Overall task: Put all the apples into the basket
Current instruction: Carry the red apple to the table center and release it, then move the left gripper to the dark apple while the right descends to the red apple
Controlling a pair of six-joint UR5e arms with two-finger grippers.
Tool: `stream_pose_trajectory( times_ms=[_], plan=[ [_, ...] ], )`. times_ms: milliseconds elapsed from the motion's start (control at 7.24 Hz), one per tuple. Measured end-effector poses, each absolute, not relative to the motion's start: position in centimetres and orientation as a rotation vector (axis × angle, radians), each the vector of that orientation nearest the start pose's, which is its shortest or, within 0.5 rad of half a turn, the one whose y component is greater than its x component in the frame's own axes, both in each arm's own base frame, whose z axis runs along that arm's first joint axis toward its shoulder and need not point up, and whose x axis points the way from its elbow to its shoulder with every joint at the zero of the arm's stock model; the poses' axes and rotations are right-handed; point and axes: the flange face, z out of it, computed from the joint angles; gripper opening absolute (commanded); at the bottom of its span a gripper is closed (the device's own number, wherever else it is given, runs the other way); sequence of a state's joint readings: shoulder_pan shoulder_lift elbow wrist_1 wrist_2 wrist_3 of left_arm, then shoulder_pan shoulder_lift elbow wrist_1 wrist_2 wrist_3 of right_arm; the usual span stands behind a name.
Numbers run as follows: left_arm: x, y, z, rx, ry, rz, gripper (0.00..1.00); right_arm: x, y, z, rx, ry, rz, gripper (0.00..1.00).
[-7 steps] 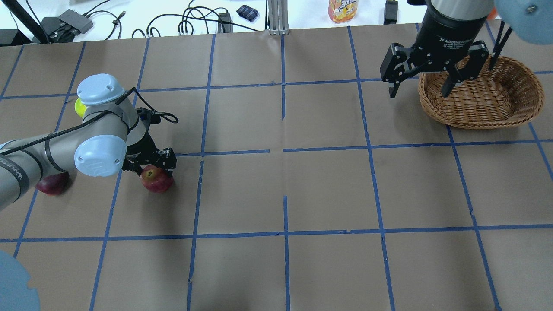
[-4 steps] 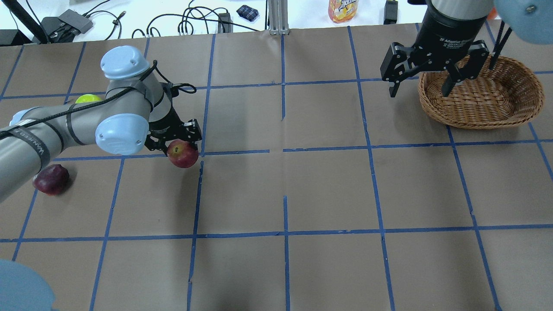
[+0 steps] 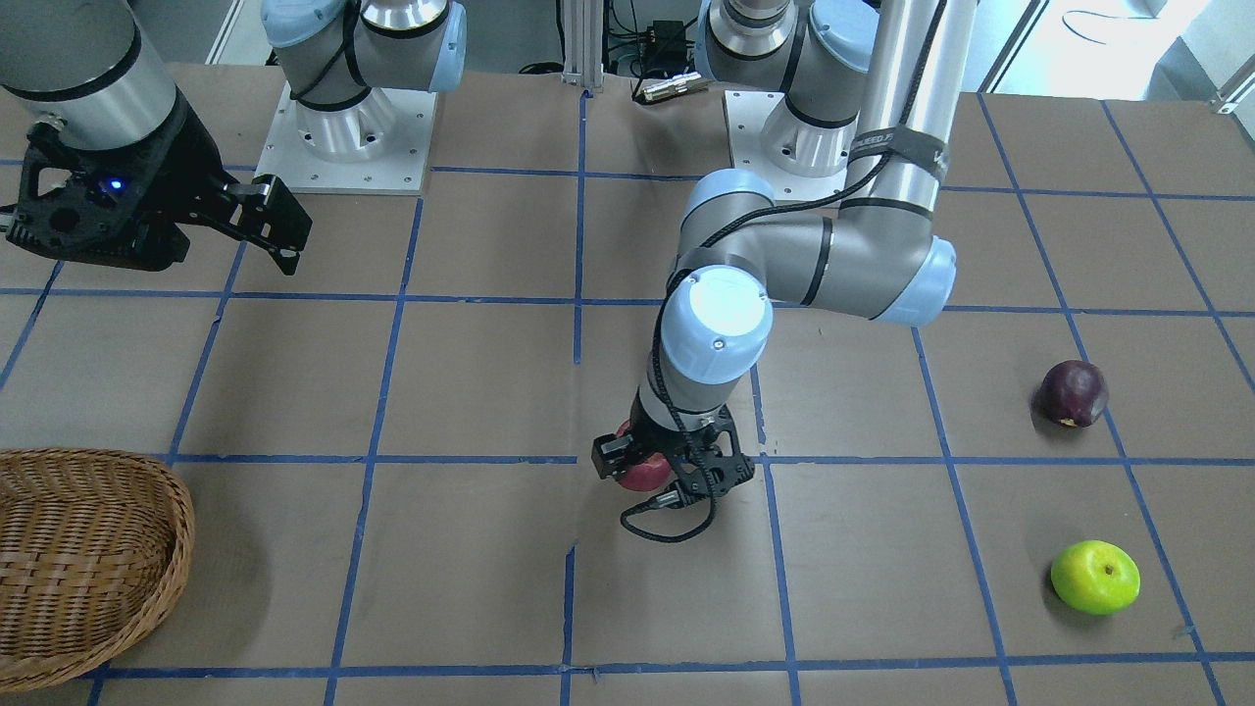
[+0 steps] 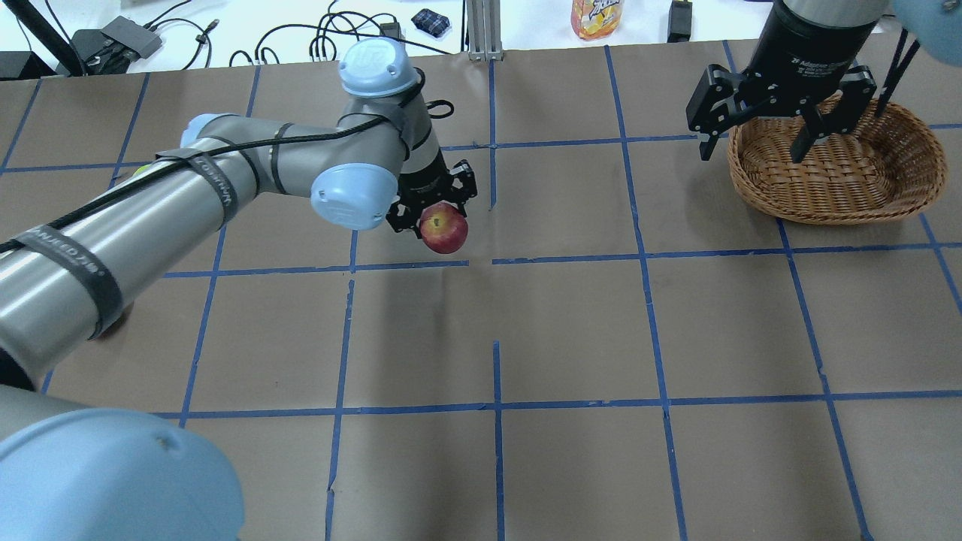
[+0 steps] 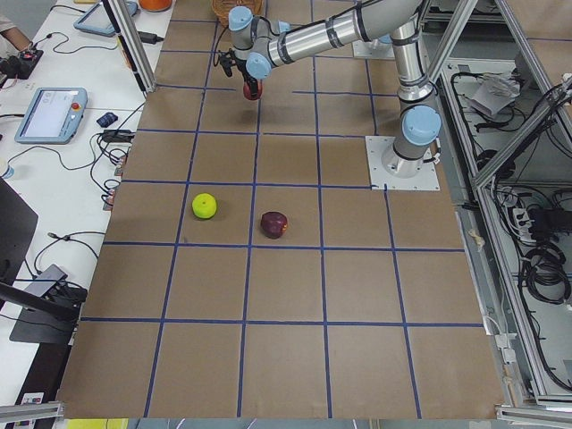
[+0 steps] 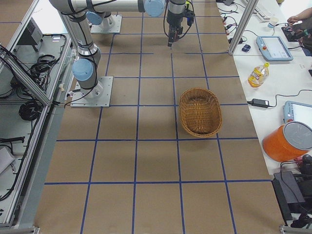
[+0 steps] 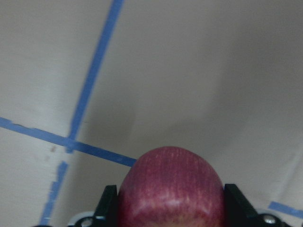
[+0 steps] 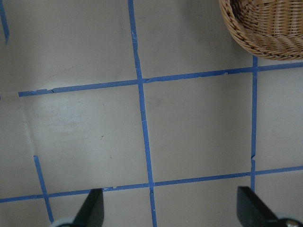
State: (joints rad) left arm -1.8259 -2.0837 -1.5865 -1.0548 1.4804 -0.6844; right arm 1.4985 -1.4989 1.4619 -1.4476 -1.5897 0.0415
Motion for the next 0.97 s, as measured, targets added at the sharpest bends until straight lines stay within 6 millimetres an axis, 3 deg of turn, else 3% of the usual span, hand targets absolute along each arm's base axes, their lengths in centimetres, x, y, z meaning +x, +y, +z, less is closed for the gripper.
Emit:
stream_pose_trajectory(
  times_ms=[138, 276, 414, 690, 829, 967],
  plan=[
    [-32.2, -58.6, 21.9, -0.708, 3.128, 0.116, 0.38, 9.1, -52.3, 49.3, 0.191, 3.149, 0.135, 1.00],
    [-33.3, -58.3, 20.6, -0.723, 3.116, 0.142, 0.99, 9.0, -52.4, 49.3, 0.203, 3.147, 0.129, 1.00],
    [-33.9, -58.1, 20.0, -0.726, 3.111, 0.154, 1.00, 8.9, -52.4, 49.3, 0.207, 3.147, 0.126, 1.00],
    [-33.8, -58.3, 22.1, -0.730, 3.145, 0.152, 1.00, 8.8, -52.5, 49.1, 0.211, 3.149, 0.132, 1.00],
    [-32.6, -58.5, 23.9, -0.700, 3.171, 0.166, 1.00, 8.7, -53.0, 48.3, 0.210, 3.147, 0.159, 1.00],
    [-29.6, -58.9, 25.8, -0.610, 3.187, 0.194, 1.00, 8.7, -54.0, 46.7, 0.206, 3.138, 0.210, 1.00]
  ],
)
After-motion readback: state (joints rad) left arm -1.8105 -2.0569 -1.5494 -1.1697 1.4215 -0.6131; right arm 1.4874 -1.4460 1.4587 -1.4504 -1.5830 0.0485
